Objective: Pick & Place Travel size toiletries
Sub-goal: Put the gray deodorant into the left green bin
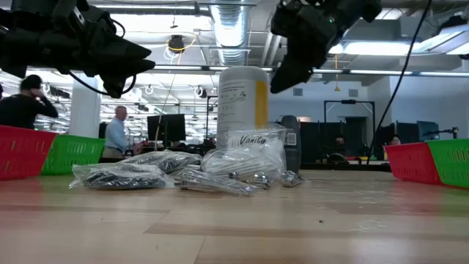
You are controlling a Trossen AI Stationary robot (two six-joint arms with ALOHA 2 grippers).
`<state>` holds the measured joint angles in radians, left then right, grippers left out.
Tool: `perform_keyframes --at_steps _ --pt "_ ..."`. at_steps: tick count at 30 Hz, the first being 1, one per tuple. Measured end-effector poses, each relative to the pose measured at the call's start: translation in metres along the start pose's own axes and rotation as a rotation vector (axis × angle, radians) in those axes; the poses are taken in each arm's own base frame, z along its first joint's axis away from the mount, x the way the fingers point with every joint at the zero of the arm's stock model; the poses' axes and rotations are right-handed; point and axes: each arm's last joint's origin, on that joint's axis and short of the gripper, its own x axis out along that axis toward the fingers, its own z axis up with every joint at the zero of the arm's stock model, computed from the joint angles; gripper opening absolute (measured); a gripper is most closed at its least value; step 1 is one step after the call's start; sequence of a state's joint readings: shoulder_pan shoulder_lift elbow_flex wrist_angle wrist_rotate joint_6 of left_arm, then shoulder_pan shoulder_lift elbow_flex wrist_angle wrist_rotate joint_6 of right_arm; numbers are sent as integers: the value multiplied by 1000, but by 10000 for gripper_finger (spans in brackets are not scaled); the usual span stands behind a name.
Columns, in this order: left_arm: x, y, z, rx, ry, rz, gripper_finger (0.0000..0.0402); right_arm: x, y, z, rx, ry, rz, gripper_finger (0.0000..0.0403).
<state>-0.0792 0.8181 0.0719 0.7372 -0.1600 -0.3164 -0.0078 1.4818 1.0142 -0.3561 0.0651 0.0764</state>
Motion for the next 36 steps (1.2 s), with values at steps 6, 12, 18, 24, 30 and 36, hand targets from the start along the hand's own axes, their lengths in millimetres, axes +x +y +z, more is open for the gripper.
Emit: perform_keyframes --at_steps 6,12,18,24,30,36 --pt "0 0 0 -3 -5 -1 108 -3 -17 -10 39 12 -66 167" --pt "0 0 0 -3 -5 -1 108 -7 -27 -9 38 6 -89 190" --pt "0 0 0 -3 -5 0 108 -5 -39 -10 36 17 -115 210" --pt "0 0 0 -3 -5 1 108 -5 -48 -10 53 16 -136 219" --pt "0 0 0 -3 -6 3 108 -5 -53 -10 47 20 -146 220" --pt "0 0 0 -3 -5 3 108 -5 -55 -12 52 38 -150 220"
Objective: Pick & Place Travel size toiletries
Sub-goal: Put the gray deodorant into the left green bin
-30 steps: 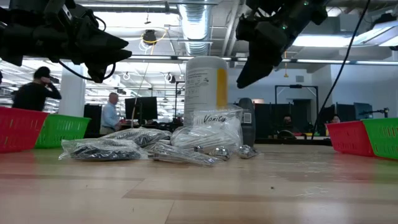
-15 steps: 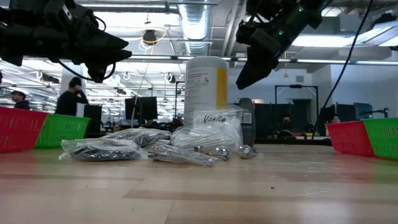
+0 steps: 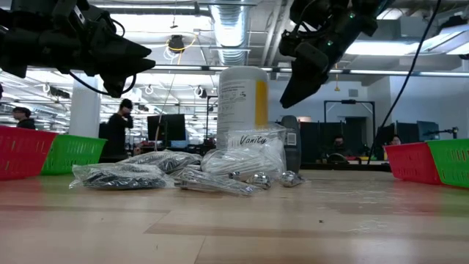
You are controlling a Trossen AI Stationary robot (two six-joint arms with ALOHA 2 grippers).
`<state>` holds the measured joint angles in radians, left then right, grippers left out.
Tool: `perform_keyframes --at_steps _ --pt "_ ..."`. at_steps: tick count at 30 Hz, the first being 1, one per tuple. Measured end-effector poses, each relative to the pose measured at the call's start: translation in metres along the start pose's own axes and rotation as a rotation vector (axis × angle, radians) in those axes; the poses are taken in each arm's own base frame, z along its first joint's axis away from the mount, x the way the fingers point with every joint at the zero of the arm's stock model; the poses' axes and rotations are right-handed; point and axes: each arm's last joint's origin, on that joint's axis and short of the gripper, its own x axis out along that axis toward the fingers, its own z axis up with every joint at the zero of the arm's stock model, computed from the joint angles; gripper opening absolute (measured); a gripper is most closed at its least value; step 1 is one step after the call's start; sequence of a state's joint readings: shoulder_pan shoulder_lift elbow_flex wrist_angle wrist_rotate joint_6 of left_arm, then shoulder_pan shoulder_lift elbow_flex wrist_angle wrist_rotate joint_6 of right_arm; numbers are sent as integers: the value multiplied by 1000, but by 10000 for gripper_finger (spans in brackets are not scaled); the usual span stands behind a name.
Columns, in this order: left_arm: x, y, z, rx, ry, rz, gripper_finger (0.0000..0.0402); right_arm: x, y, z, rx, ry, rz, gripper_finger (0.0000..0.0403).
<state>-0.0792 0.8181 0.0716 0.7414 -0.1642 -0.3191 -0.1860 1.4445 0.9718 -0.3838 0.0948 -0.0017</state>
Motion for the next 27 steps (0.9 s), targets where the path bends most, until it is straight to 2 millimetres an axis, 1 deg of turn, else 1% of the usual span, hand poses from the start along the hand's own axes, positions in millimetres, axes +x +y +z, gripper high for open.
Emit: perform_keyframes --at_steps 10,18,22,24,26,27 --pt "0 0 0 0 1 -4 108 9 1 -15 18 11 1 221" --pt "0 0 0 0 1 -4 108 10 1 -14 26 -6 1 221" --pt "0 0 0 0 1 -4 108 16 2 -17 27 13 1 221" --pt "0 0 0 0 1 -4 108 24 2 -17 30 -12 1 221" --pt "0 0 0 0 1 -3 108 27 3 -27 29 33 3 221" --pt "0 0 0 0 1 -3 108 29 3 -26 30 18 3 221"
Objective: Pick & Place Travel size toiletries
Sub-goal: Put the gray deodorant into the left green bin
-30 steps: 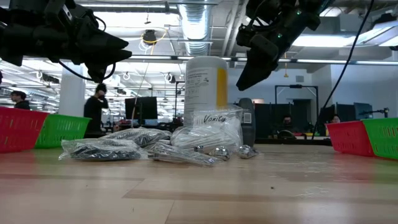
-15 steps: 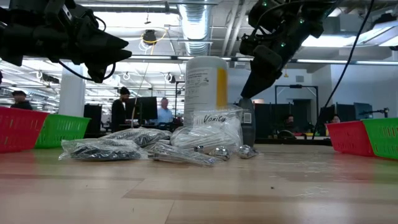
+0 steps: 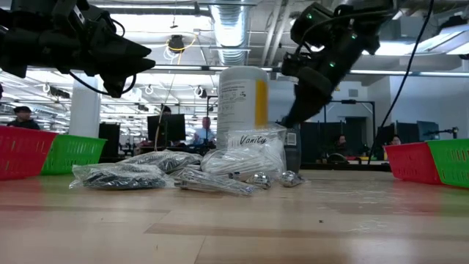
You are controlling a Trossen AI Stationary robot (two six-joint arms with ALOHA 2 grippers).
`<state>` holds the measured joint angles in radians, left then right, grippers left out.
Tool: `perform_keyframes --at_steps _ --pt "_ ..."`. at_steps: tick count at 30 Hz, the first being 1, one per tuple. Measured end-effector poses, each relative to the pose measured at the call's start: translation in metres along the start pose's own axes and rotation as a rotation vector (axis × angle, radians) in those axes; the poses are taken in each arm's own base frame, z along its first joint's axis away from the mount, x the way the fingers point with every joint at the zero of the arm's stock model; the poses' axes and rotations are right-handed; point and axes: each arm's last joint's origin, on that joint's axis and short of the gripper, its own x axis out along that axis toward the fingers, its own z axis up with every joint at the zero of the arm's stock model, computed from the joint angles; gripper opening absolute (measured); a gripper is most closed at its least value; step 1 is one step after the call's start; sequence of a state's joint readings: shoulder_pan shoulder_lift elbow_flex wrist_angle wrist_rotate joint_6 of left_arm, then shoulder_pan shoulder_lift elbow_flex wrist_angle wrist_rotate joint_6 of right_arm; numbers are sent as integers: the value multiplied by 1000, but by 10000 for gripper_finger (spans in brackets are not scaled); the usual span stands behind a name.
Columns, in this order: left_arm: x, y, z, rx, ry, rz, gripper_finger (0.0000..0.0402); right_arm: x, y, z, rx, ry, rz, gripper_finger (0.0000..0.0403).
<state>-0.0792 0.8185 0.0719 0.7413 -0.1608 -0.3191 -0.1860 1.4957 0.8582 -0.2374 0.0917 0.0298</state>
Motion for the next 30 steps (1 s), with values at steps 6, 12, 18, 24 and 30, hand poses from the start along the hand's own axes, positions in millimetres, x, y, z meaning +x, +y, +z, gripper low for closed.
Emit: perform_keyframes --at_steps 6,12,18,24,30 --pt "0 0 0 0 -1 0 108 9 1 -4 4 -25 1 221" --pt "0 0 0 0 0 1 108 20 1 -7 2 -7 -1 221" --pt "0 0 0 0 -1 5 108 38 2 -14 -5 39 -3 221" --pt "0 0 0 0 -1 4 108 48 3 -18 0 55 -3 220" --pt "0 0 0 0 -1 3 108 49 2 -18 21 55 -5 184"
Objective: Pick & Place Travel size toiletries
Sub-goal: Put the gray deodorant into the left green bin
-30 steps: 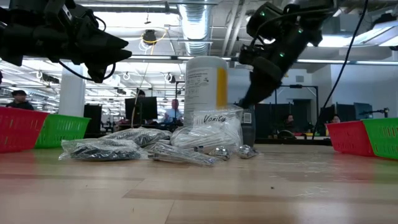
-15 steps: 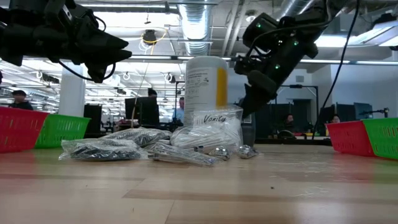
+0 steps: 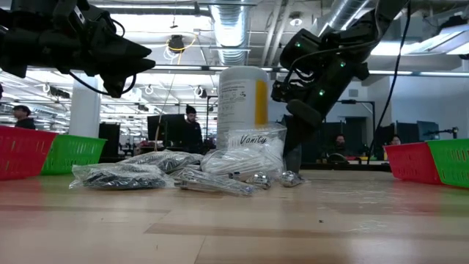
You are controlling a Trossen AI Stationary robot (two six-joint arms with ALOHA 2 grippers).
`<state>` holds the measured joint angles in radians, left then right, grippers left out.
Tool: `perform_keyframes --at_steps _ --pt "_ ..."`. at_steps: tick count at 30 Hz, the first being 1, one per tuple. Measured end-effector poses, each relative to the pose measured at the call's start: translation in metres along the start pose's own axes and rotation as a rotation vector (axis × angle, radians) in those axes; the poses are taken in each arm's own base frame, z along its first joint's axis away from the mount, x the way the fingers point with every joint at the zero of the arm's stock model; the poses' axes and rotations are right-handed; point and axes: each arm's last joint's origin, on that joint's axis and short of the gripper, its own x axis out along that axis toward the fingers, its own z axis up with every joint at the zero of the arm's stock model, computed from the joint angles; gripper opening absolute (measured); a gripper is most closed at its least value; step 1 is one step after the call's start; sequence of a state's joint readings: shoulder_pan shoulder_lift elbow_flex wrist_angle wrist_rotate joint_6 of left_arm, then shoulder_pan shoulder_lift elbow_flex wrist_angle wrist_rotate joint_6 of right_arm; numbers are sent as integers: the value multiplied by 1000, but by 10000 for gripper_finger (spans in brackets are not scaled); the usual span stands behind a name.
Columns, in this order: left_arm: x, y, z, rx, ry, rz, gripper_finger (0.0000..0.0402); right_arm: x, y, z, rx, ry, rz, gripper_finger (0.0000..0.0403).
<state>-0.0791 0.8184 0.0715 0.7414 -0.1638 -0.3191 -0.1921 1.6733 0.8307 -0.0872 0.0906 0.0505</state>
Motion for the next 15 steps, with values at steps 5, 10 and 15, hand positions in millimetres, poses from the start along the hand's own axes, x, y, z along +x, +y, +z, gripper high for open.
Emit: perform_keyframes --at_steps 5,10,15 --pt "0 0 0 0 0 -1 108 0 0 0 0 1 8 165" --pt "0 0 0 0 1 -4 108 -2 0 0 1 6 10 165" --pt "0 0 0 0 1 -4 108 -13 -1 -1 1 25 14 164"
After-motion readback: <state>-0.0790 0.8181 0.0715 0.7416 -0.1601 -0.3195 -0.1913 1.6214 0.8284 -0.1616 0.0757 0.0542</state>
